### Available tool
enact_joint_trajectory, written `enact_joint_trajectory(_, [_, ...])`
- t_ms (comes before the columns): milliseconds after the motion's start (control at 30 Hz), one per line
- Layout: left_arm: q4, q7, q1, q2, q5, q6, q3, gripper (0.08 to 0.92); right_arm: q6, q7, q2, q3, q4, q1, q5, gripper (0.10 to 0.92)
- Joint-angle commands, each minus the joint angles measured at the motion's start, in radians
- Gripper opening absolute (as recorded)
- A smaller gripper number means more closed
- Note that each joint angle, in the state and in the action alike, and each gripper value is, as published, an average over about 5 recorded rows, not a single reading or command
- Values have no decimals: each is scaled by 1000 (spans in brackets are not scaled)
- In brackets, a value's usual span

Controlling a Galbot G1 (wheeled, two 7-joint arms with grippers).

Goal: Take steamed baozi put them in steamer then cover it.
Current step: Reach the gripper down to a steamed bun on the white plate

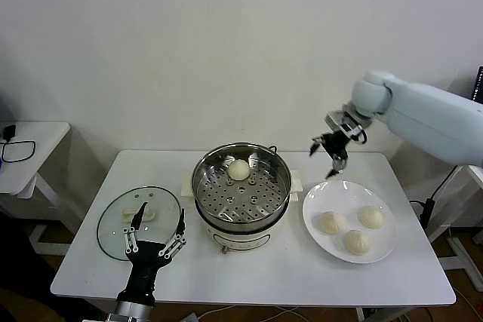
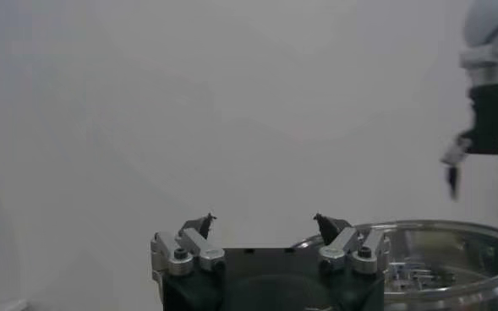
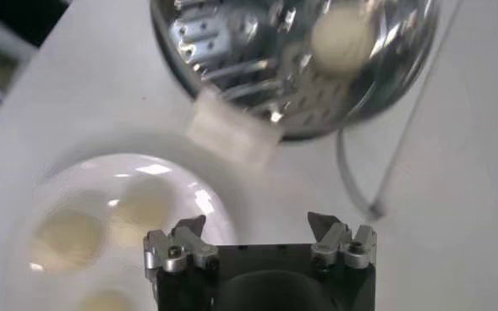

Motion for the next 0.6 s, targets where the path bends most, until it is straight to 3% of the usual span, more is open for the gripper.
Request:
enact_joint_trajectory(33, [1,-1,0,-1,1,1,0,823,-109,26,-111,-59,39,-117,57,823])
enact_joint_trajectory(600, [11,-6,2,-6,2,-6,-7,823,-109,150,-51,24,-14,-247,10,823])
